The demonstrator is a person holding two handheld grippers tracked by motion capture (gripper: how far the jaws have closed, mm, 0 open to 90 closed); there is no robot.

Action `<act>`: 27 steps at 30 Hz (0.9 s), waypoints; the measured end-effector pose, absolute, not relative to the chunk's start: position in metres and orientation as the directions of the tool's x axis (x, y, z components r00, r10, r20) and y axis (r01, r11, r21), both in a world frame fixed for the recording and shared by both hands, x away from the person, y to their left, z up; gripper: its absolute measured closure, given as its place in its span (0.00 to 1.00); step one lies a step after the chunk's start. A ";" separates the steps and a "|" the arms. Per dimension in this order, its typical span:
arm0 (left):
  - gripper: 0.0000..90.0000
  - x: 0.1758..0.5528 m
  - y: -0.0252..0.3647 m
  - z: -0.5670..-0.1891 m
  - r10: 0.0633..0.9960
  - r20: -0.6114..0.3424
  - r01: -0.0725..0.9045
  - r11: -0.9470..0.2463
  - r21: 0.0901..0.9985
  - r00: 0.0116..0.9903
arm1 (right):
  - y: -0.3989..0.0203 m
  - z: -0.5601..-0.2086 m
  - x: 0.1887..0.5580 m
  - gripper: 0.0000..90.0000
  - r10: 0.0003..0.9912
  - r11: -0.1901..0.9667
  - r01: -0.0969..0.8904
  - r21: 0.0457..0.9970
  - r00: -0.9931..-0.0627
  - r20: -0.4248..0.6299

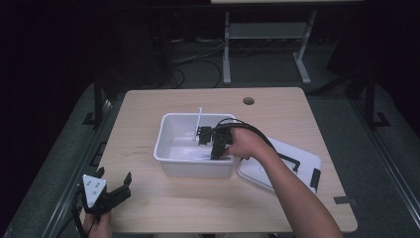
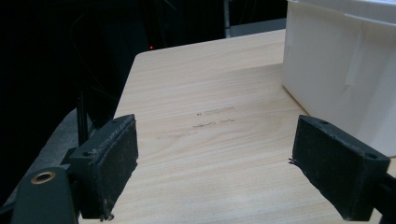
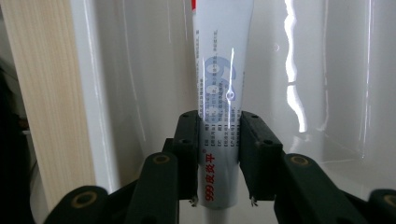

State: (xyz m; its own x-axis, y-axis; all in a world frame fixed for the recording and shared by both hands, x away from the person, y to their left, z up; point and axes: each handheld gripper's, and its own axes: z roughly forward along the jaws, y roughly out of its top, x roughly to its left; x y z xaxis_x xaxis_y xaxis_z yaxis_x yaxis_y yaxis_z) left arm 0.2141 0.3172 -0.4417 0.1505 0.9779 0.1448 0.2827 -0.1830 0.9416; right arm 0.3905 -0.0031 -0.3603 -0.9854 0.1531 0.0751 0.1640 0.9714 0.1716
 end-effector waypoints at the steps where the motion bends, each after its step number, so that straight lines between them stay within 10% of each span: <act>1: 0.15 0.214 0.317 -0.442 0.977 0.147 0.285 -0.186 0.940 0.152 | -0.003 -0.361 0.391 0.73 0.157 0.969 0.169 0.180 -0.984 0.080; 27: 0.15 0.214 0.316 -0.442 0.977 0.149 0.282 -0.187 0.941 0.153 | -0.014 -0.337 0.391 0.67 0.180 0.959 0.185 0.216 -0.983 0.046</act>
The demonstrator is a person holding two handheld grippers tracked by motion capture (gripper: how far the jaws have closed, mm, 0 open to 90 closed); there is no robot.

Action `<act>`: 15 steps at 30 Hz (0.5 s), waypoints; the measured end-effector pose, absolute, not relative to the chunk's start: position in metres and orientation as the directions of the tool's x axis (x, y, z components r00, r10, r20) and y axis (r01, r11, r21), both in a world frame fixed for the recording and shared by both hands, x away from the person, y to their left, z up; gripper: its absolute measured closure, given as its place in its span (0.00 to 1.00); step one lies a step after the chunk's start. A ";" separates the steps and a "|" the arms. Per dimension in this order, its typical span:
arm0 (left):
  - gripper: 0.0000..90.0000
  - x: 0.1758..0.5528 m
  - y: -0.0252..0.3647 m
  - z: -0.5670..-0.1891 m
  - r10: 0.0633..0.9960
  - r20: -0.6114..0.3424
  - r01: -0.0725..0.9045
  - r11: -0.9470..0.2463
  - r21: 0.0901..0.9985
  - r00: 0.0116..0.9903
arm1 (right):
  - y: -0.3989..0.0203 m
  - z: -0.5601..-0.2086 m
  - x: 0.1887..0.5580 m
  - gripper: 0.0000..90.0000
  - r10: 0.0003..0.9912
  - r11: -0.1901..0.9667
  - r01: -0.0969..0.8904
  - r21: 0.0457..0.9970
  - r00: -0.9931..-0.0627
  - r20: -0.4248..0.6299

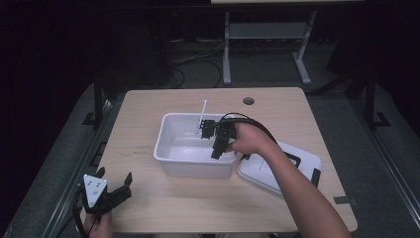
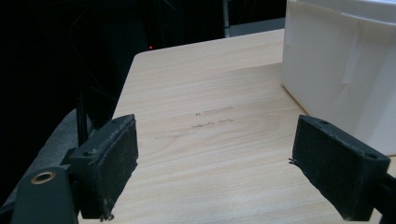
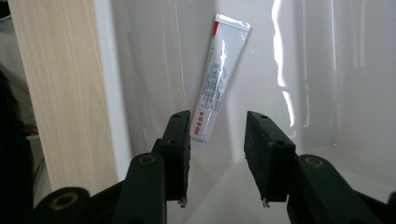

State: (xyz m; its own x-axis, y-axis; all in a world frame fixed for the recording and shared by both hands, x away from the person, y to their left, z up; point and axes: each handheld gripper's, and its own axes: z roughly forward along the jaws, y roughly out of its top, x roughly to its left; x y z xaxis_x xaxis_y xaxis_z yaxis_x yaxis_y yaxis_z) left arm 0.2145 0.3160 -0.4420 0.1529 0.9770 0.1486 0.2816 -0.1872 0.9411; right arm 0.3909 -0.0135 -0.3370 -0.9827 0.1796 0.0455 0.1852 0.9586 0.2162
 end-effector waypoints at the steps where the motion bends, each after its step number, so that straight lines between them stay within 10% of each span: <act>1: 0.15 0.215 0.316 -0.442 0.977 0.148 0.281 -0.186 0.941 0.153 | -0.014 -0.333 0.390 0.67 0.182 0.956 0.188 0.225 -0.982 0.047; 15: 0.15 0.215 0.315 -0.442 0.976 0.150 0.284 -0.190 0.940 0.157 | -0.025 -0.313 0.385 0.60 0.212 0.949 0.212 0.233 -0.977 0.025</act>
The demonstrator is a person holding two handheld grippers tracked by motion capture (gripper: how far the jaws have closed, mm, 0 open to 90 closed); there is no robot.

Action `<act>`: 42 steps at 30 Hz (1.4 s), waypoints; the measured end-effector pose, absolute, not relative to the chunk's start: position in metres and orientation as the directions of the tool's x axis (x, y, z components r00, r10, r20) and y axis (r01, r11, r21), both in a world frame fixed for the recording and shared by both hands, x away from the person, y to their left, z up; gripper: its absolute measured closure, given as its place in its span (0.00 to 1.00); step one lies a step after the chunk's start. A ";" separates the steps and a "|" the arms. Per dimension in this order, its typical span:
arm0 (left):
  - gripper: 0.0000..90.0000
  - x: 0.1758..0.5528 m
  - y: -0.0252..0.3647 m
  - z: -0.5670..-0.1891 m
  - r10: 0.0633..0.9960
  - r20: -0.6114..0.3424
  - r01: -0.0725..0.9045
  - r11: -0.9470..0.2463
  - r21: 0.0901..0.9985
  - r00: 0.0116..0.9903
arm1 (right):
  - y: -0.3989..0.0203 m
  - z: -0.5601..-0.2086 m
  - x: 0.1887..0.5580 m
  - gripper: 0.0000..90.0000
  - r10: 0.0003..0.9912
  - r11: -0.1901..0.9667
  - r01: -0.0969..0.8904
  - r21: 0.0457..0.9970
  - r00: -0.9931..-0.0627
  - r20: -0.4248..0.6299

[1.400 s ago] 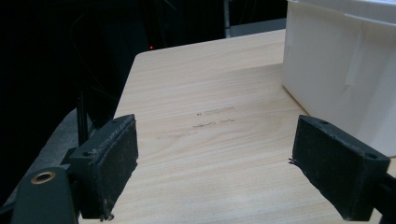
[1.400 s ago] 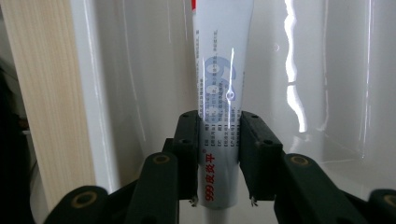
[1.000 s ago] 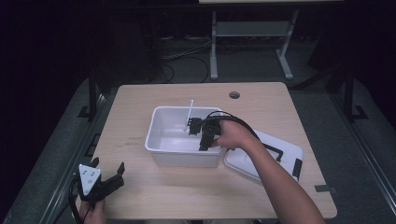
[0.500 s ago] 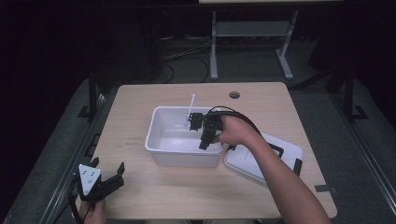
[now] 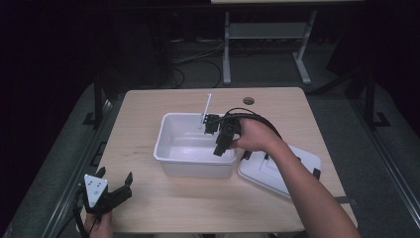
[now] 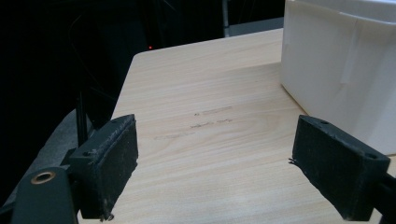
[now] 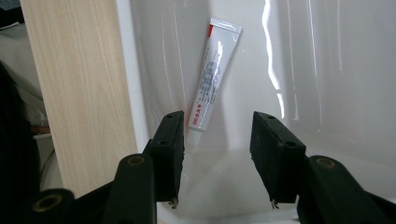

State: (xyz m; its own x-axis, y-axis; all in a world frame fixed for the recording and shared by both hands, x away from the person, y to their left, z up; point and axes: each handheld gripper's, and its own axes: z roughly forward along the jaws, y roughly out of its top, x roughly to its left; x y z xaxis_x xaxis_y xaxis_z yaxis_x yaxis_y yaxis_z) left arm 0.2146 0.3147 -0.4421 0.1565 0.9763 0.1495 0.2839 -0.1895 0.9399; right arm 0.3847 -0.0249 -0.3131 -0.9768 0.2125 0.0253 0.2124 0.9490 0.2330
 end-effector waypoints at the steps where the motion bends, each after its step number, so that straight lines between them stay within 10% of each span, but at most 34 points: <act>1: 0.15 0.215 0.314 -0.442 0.977 0.147 0.282 -0.186 0.941 0.156 | -0.026 -0.312 0.385 0.60 0.214 0.949 0.214 0.233 -0.976 0.024; 42: 0.15 0.216 0.311 -0.443 0.973 0.163 0.290 -0.206 0.935 0.166 | -0.139 -0.314 0.389 0.44 0.423 0.870 0.412 0.269 -0.906 0.019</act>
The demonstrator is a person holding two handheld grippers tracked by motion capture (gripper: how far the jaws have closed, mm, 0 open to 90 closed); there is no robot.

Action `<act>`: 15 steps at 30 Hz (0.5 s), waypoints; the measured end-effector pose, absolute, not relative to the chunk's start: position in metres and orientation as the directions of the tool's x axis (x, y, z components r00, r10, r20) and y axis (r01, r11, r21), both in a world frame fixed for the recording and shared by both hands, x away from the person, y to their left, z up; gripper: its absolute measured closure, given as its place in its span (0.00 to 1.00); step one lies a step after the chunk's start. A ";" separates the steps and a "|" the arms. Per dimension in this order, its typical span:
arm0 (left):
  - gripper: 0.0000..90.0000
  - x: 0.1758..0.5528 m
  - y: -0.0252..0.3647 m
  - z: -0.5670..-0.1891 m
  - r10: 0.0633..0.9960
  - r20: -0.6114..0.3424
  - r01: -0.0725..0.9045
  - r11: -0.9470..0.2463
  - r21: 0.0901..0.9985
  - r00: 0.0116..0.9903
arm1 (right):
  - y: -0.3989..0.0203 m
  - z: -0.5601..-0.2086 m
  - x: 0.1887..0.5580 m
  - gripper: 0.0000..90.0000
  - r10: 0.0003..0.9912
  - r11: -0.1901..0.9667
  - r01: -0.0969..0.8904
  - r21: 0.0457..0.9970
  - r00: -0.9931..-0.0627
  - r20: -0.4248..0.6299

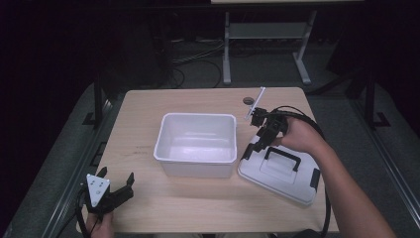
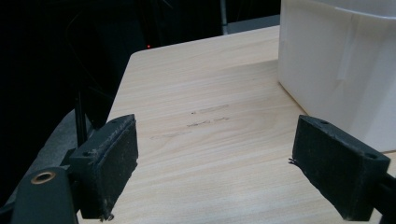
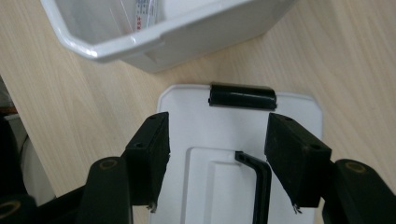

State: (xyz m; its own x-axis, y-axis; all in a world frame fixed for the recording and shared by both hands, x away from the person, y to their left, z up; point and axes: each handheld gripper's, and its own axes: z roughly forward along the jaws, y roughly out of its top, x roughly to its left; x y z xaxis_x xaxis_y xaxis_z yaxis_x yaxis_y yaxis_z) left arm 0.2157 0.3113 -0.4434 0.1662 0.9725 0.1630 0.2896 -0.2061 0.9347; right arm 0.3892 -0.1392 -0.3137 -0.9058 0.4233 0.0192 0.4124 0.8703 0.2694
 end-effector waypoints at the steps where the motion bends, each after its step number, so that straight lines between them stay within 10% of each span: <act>1: 0.15 0.216 0.311 -0.443 0.973 0.163 0.290 -0.206 0.935 0.166 | -0.142 -0.316 0.389 0.44 0.423 0.870 0.414 0.267 -0.906 0.023; 15: 0.15 0.216 0.310 -0.444 0.971 0.168 0.290 -0.211 0.933 0.167 | -0.175 -0.347 0.390 0.42 0.476 0.854 0.471 0.220 -0.879 0.037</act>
